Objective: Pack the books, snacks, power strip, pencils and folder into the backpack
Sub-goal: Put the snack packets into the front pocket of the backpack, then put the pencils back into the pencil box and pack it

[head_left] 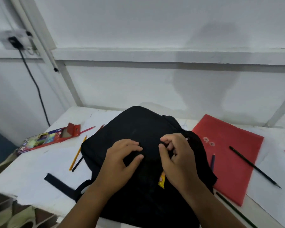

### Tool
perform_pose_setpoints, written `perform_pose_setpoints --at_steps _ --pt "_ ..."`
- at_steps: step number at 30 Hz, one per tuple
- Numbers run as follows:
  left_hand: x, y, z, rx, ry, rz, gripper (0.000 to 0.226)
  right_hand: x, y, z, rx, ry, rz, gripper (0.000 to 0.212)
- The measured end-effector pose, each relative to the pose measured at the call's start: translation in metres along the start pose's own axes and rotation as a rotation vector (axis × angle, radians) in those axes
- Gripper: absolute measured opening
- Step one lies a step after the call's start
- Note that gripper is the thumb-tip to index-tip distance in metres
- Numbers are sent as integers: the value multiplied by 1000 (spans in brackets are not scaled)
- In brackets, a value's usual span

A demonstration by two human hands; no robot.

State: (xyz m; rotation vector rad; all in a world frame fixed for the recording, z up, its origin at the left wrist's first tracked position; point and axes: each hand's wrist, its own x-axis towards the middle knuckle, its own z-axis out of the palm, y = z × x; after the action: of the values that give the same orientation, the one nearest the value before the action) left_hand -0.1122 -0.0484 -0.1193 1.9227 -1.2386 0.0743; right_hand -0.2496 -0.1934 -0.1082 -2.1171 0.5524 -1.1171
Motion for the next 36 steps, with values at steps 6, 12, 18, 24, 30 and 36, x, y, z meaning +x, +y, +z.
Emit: perform_pose_setpoints --at_steps 6,12,18,24,30,36 --pt "-10 -46 -53 38 131 -100 16 10 -36 63 41 -168 -86 14" --pt "-20 -141 -120 87 191 -192 17 28 -83 160 97 -288 -43 17" --pt "-33 -258 -188 219 115 -338 55 31 -111 267 62 -462 -20 25" --pt "-39 -346 -228 355 -8 -556 100 20 -116 349 4 -651 234 40" --pt "-47 -397 -221 397 -119 -643 103 11 -97 388 -128 -676 347 53" --pt "-47 -412 -224 386 -27 -495 69 30 -82 423 -173 -616 400 61"
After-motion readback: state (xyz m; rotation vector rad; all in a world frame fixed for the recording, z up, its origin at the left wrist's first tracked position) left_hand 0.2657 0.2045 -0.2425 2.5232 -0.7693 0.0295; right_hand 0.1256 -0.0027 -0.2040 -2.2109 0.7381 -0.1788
